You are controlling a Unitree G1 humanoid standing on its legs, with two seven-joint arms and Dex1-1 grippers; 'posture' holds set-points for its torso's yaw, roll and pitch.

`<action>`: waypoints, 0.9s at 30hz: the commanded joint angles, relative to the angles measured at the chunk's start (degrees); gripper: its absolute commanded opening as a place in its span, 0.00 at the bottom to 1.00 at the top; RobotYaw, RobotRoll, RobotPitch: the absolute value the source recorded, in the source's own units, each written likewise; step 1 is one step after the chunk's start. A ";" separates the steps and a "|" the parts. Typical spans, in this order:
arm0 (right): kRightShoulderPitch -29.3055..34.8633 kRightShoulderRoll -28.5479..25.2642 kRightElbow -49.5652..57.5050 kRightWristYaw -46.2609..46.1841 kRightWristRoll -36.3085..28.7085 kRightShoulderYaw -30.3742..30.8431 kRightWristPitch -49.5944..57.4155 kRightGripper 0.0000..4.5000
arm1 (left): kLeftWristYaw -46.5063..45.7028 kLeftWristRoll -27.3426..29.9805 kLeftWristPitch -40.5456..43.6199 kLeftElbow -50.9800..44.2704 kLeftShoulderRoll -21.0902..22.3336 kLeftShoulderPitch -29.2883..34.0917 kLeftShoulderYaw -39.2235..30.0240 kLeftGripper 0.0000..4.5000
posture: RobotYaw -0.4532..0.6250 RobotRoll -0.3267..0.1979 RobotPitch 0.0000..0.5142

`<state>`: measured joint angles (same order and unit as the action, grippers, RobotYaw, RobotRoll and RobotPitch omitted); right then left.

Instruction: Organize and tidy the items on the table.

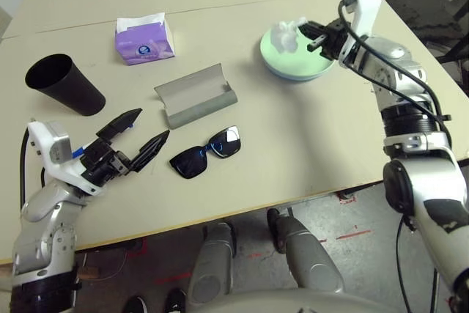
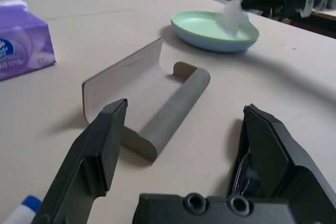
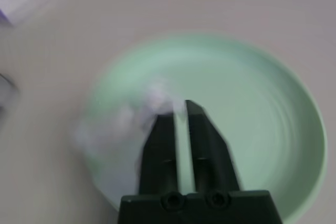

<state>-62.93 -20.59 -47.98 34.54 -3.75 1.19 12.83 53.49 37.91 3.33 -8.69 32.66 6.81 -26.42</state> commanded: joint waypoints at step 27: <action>32.04 -20.43 60.79 4.75 -15.76 -17.84 31.34 0.98 | 2.16 -0.26 0.20 2.21 1.45 -1.17 1.51 1.00 | 0.30 0.62 0.54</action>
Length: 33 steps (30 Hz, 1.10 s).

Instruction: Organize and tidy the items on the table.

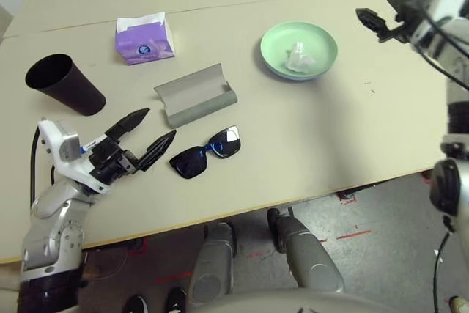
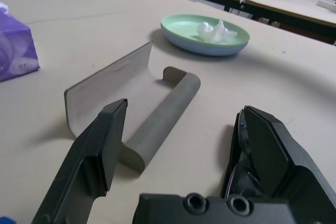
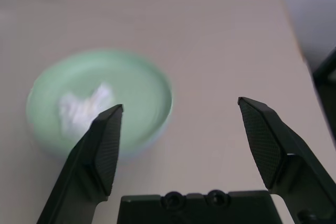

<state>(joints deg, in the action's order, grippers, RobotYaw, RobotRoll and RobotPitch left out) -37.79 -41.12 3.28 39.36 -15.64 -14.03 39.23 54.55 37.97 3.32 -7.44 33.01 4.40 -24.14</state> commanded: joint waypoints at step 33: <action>-24.83 5.73 20.47 2.31 -2.94 33.65 43.75 0.98 | 24.34 -1.52 -1.79 11.51 16.30 5.48 -5.98 1.00 | 0.32 0.62 0.52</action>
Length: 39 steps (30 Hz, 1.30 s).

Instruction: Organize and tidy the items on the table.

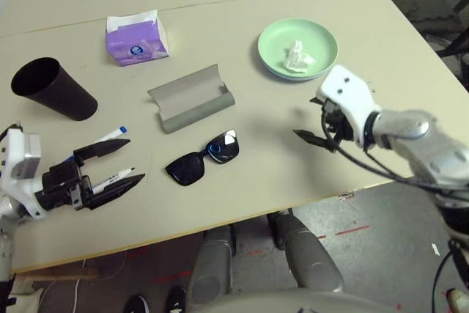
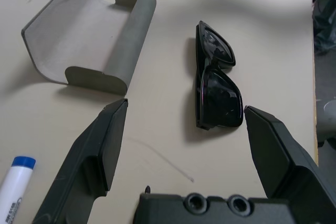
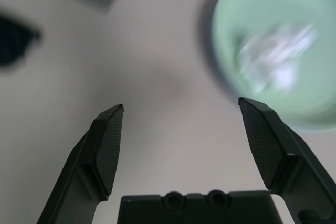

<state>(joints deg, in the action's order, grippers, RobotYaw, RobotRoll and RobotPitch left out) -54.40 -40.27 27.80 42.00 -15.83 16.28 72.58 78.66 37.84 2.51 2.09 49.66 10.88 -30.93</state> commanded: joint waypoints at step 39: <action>-20.89 42.11 -38.87 18.82 18.47 37.04 -31.32 0.98 | 4.48 -4.44 -7.92 16.11 2.61 -7.36 1.06 1.00 | 0.32 0.62 0.50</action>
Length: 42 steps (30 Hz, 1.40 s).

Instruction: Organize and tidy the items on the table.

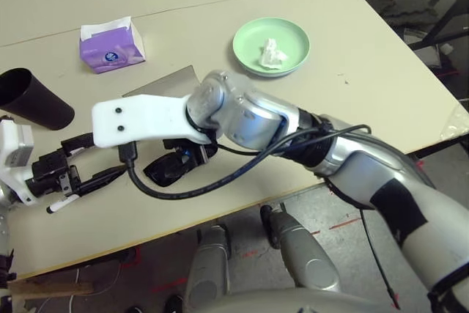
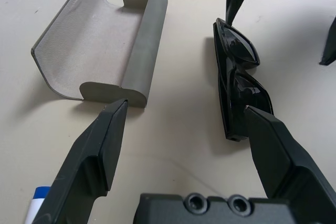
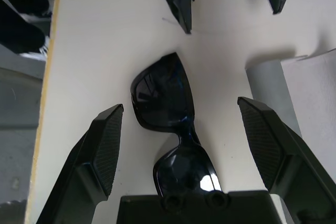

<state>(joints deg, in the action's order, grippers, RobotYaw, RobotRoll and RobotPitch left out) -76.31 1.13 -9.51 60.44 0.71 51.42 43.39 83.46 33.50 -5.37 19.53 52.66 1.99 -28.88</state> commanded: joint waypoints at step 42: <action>5.72 7.38 -13.99 1.95 13.68 0.69 -13.82 0.98 | 1.10 0.53 5.15 -10.16 1.73 13.75 -8.05 1.00 | 0.38 0.62 0.50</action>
<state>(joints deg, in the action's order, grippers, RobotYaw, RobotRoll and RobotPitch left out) -70.93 6.10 -24.05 61.84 13.74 52.31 30.30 84.86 34.10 -0.73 10.33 55.12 14.74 -36.75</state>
